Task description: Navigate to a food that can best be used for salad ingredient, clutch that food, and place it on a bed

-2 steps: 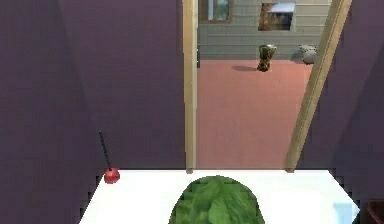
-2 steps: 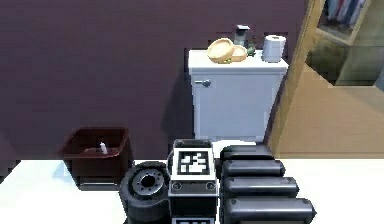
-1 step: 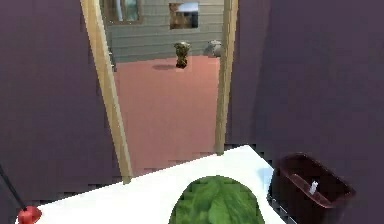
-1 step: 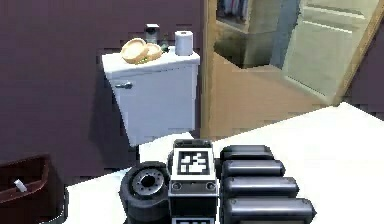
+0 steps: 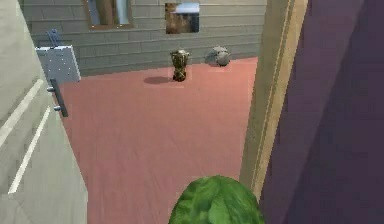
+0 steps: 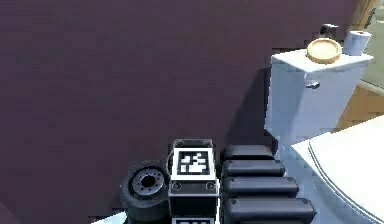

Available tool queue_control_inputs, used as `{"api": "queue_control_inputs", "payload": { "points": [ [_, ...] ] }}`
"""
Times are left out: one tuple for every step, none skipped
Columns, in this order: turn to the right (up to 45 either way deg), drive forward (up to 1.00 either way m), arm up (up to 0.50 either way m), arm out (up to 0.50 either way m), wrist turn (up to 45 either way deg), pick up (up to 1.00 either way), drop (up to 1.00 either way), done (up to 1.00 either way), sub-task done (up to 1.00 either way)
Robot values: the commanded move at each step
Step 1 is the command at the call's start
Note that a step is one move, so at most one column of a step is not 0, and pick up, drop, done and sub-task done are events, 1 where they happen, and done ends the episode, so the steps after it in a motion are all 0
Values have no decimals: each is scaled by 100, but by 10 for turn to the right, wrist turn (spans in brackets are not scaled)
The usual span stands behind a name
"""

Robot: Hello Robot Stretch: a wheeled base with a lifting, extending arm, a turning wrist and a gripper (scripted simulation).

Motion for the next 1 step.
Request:
{"api": "queue_control_inputs", "payload": {
  "points": [
    [0,80,0,0,0,0,0,0,0]
  ]
}}
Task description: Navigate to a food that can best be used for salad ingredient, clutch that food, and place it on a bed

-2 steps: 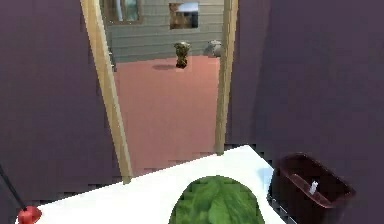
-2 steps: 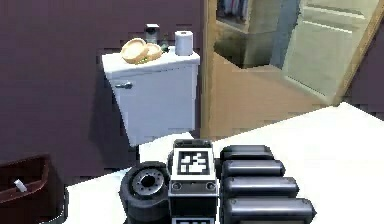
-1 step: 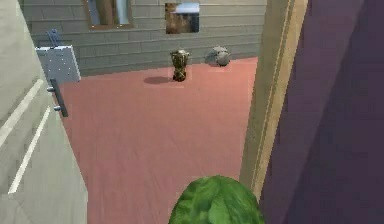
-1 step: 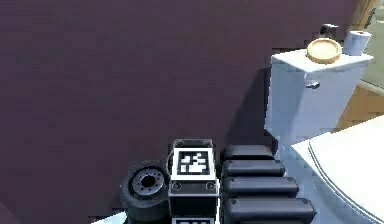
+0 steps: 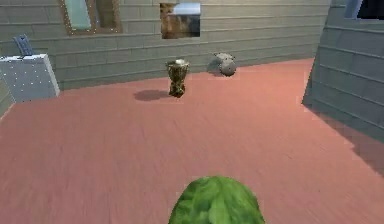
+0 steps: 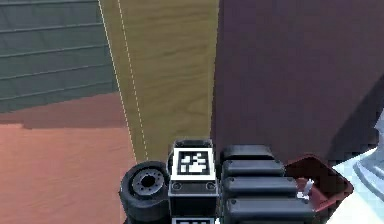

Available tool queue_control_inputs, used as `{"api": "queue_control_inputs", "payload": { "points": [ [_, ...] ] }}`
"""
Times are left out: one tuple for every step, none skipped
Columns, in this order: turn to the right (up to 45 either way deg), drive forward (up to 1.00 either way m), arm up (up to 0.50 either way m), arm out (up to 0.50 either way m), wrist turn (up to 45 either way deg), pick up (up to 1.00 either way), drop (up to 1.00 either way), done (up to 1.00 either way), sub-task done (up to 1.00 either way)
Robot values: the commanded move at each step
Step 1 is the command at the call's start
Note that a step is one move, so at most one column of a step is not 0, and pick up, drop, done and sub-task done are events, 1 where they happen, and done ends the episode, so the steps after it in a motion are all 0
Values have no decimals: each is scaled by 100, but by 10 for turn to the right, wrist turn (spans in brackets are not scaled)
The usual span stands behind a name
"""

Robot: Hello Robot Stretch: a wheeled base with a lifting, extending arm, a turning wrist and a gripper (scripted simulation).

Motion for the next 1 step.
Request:
{"api": "queue_control_inputs", "payload": {
  "points": [
    [-120,0,0,0,0,0,0,0,0]
  ]
}}
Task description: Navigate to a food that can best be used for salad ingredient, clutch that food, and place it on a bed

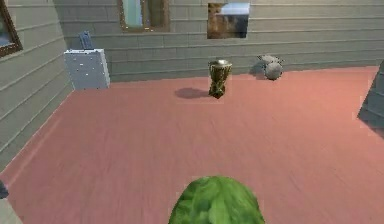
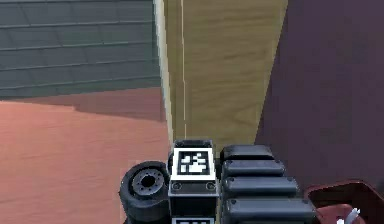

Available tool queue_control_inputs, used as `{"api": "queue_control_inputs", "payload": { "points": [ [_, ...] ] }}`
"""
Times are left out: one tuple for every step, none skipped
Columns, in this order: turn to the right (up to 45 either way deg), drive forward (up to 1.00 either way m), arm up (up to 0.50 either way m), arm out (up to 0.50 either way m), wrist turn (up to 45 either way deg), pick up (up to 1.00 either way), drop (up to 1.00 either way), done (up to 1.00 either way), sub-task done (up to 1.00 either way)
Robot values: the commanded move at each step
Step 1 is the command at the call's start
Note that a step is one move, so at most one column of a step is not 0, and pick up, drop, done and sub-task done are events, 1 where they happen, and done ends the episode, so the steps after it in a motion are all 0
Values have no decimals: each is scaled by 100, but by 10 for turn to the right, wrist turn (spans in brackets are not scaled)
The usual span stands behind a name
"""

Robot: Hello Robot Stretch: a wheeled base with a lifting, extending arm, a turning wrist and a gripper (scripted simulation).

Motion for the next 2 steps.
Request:
{"api": "queue_control_inputs", "payload": {
  "points": [
    [0,25,0,0,0,0,0,0,0],
    [360,0,0,0,0,0,0,0,0]
  ]
}}
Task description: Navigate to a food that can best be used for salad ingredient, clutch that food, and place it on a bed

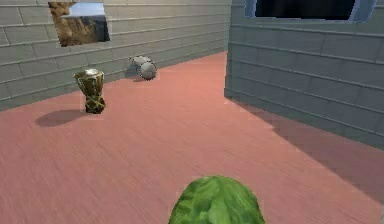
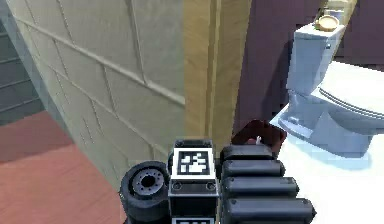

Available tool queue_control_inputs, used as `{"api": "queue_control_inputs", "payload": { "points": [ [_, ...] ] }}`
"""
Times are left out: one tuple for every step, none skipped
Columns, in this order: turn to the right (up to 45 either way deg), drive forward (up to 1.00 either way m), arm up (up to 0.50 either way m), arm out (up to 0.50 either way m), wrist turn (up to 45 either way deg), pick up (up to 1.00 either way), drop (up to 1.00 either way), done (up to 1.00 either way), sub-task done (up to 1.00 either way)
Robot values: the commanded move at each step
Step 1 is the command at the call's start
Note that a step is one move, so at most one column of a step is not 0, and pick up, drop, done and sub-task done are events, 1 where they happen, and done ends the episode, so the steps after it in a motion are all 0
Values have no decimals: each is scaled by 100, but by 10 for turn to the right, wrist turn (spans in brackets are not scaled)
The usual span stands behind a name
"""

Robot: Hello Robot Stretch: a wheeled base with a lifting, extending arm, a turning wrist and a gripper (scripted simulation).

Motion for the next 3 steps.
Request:
{"api": "queue_control_inputs", "payload": {
  "points": [
    [0,100,0,0,0,0,0,0,0],
    [0,100,0,0,0,0,0,0,0],
    [0,100,0,0,0,0,0,0,0]
  ]
}}
